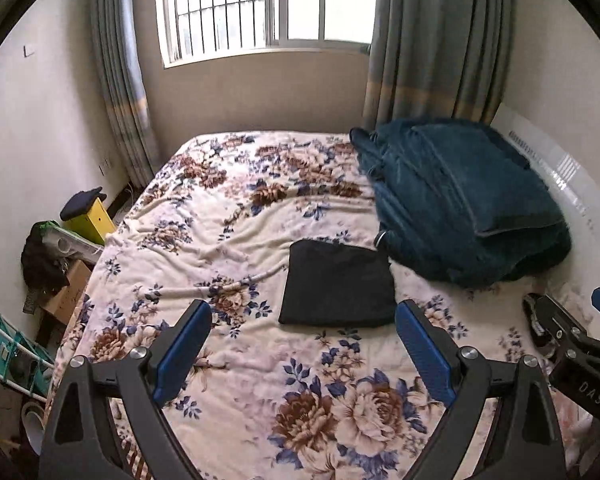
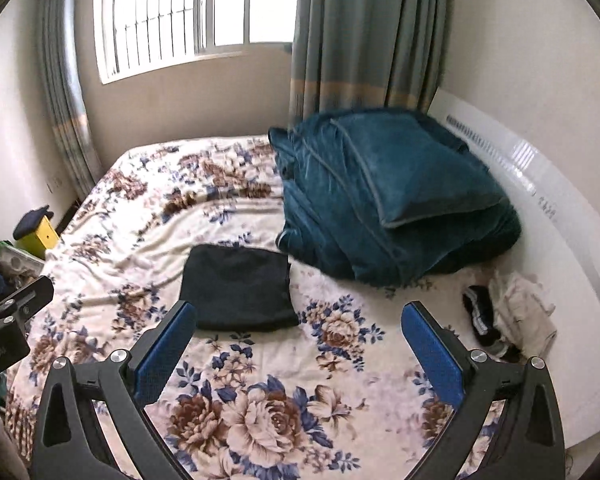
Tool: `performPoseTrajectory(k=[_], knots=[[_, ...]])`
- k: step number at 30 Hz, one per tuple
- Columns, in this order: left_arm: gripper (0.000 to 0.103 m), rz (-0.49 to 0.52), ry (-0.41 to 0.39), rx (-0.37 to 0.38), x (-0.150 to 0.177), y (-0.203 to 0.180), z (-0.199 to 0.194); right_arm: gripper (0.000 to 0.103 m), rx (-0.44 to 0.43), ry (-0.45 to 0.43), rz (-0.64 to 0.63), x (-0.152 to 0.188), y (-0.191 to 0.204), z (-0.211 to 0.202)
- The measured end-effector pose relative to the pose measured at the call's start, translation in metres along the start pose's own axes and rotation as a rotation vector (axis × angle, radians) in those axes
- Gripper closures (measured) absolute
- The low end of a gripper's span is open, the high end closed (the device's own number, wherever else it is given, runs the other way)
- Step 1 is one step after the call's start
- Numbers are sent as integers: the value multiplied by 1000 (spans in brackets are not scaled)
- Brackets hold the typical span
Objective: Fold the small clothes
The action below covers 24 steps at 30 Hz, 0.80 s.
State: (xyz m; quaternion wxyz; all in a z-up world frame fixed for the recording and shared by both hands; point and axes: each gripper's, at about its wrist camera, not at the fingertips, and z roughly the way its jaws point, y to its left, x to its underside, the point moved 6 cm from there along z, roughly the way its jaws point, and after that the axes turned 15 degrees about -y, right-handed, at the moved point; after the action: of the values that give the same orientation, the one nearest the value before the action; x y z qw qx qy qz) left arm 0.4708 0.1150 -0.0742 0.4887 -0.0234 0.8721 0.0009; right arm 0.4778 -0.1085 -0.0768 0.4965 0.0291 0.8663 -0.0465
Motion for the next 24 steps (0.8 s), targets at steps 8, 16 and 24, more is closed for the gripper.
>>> performPoseTrajectory(k=[8,16,24], knots=[[9,5,-63,-29,-12,0,-72,0,-24,-61,16,-30,-14,-90],[9,-1,-95,-40,-15,-4,-110,0,-54,-81,11,-38,-20,-140],[0,-3,-84,-43,-7,-7,-120,0,-64,-88,8,-36,-23,-159]])
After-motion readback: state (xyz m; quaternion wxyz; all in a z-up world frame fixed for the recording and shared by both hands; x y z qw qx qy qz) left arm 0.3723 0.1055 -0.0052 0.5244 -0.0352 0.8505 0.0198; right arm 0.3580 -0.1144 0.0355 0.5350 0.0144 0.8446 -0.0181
